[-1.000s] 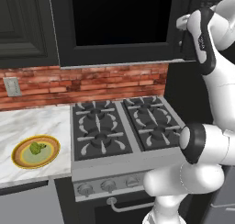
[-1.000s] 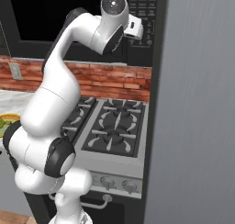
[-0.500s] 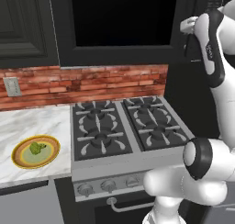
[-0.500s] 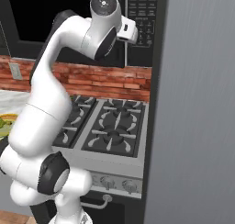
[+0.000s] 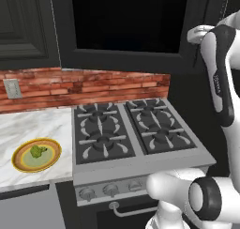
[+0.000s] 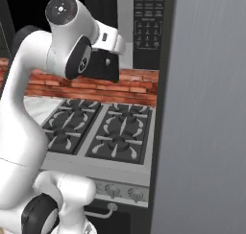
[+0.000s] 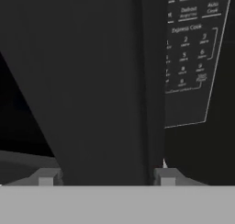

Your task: Pick the broccoli from the counter and place it in the microwave. Then turn on the microwave.

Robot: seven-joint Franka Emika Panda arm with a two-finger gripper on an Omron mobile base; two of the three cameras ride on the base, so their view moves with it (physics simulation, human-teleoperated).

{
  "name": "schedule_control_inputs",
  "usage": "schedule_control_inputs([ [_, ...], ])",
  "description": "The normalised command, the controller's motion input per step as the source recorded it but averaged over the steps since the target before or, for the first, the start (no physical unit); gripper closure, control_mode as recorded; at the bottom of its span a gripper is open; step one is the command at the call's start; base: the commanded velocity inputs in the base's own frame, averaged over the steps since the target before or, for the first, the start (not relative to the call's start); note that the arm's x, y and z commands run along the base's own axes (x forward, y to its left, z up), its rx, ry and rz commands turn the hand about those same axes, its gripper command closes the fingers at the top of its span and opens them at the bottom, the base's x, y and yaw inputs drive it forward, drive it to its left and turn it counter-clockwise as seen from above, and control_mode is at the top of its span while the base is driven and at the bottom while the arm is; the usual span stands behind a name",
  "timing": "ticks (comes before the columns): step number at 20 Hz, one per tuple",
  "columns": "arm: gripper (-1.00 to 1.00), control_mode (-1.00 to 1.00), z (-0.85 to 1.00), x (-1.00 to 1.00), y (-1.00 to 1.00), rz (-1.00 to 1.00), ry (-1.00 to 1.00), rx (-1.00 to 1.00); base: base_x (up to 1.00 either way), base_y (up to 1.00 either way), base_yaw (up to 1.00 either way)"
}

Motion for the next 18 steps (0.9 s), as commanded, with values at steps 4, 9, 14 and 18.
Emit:
schedule_control_inputs([
  [4, 1.0, -1.0, 0.0, -1.0, 0.25, -0.19, 0.04, -0.08, 0.0, 0.0, 0.0],
  [9, 1.0, -1.0, 0.0, -1.0, 0.33, -0.18, 0.07, -0.09, 0.0, 0.0, 0.0],
  [14, 1.0, -1.0, 0.0, -1.0, 0.4, -0.15, 0.05, -0.08, 0.0, 0.0, 0.0],
  [18, 1.0, -1.0, -0.01, -0.99, 0.38, -0.11, 0.03, -0.06, 0.0, 0.0, 0.0],
])
